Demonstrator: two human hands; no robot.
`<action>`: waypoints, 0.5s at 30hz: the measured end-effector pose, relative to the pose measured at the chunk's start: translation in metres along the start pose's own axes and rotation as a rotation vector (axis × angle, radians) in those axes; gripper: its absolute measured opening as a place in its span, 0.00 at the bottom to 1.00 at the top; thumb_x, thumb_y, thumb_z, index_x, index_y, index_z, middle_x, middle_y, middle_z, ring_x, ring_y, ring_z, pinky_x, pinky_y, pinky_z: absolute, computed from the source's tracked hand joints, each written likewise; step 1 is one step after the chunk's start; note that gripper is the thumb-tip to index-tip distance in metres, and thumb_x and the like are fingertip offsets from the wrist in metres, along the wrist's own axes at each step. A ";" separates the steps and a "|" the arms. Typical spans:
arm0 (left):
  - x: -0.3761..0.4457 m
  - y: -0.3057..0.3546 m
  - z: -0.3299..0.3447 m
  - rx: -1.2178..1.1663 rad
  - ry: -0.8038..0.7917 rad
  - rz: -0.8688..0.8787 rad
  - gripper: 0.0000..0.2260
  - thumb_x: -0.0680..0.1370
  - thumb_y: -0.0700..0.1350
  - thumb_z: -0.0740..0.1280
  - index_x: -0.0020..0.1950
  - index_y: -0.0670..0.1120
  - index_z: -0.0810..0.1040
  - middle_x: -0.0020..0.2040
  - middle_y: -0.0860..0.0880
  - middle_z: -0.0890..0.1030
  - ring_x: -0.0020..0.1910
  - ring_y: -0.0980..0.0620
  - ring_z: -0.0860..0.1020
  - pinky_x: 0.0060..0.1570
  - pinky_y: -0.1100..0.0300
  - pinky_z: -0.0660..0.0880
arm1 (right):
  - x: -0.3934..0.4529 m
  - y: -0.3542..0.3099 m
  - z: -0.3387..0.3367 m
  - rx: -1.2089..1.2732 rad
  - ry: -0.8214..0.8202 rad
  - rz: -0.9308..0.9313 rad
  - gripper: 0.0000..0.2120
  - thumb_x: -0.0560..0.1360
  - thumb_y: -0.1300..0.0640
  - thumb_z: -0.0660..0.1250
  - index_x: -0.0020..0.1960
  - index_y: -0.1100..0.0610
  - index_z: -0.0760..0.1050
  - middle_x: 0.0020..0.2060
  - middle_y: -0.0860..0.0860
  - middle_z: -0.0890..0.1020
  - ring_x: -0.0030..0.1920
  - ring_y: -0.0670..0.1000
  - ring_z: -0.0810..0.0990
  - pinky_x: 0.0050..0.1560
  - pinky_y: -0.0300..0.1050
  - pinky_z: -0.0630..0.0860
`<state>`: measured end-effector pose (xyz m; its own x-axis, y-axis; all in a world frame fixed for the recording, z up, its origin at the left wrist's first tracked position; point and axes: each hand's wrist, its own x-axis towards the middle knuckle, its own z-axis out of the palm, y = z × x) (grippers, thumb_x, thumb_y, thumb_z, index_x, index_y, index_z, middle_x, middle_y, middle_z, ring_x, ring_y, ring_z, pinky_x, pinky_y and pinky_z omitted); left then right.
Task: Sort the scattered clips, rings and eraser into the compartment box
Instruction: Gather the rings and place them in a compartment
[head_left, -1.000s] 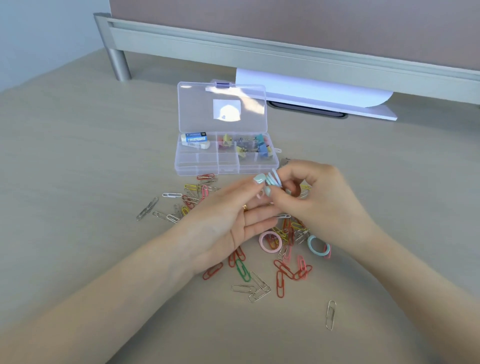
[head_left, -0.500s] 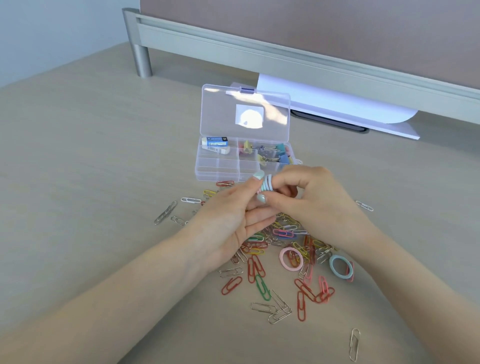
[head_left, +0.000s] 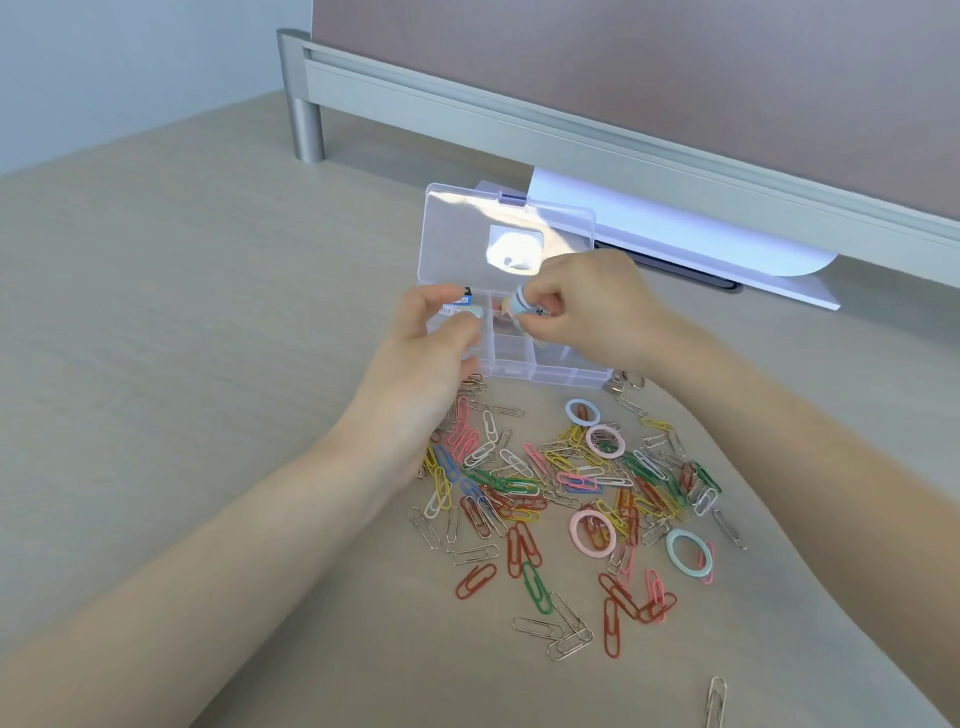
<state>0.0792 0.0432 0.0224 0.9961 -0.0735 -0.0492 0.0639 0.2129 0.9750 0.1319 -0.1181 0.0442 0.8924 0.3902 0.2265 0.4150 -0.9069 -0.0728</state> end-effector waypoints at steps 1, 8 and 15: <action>0.001 0.000 -0.001 0.045 0.004 0.019 0.09 0.76 0.43 0.60 0.54 0.54 0.71 0.43 0.57 0.73 0.44 0.56 0.76 0.56 0.52 0.72 | 0.005 0.001 0.002 -0.054 -0.027 -0.003 0.13 0.72 0.53 0.64 0.31 0.56 0.68 0.27 0.48 0.67 0.34 0.54 0.67 0.41 0.42 0.55; 0.012 -0.006 -0.011 0.136 0.086 0.156 0.14 0.75 0.37 0.57 0.45 0.58 0.72 0.36 0.58 0.69 0.43 0.52 0.69 0.44 0.55 0.68 | 0.026 0.002 0.006 -0.130 -0.226 0.030 0.18 0.71 0.57 0.62 0.28 0.55 0.57 0.27 0.52 0.60 0.32 0.53 0.57 0.30 0.43 0.52; 0.026 -0.005 -0.028 0.170 0.186 0.214 0.16 0.74 0.33 0.54 0.43 0.53 0.72 0.29 0.65 0.79 0.29 0.62 0.75 0.32 0.67 0.72 | 0.036 0.001 0.003 0.106 -0.455 0.209 0.19 0.71 0.62 0.61 0.26 0.55 0.56 0.25 0.55 0.61 0.28 0.52 0.60 0.32 0.43 0.54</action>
<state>0.1070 0.0679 0.0099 0.9809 0.1376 0.1374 -0.1438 0.0377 0.9889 0.1651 -0.1047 0.0494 0.9352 0.2535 -0.2473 0.2143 -0.9610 -0.1747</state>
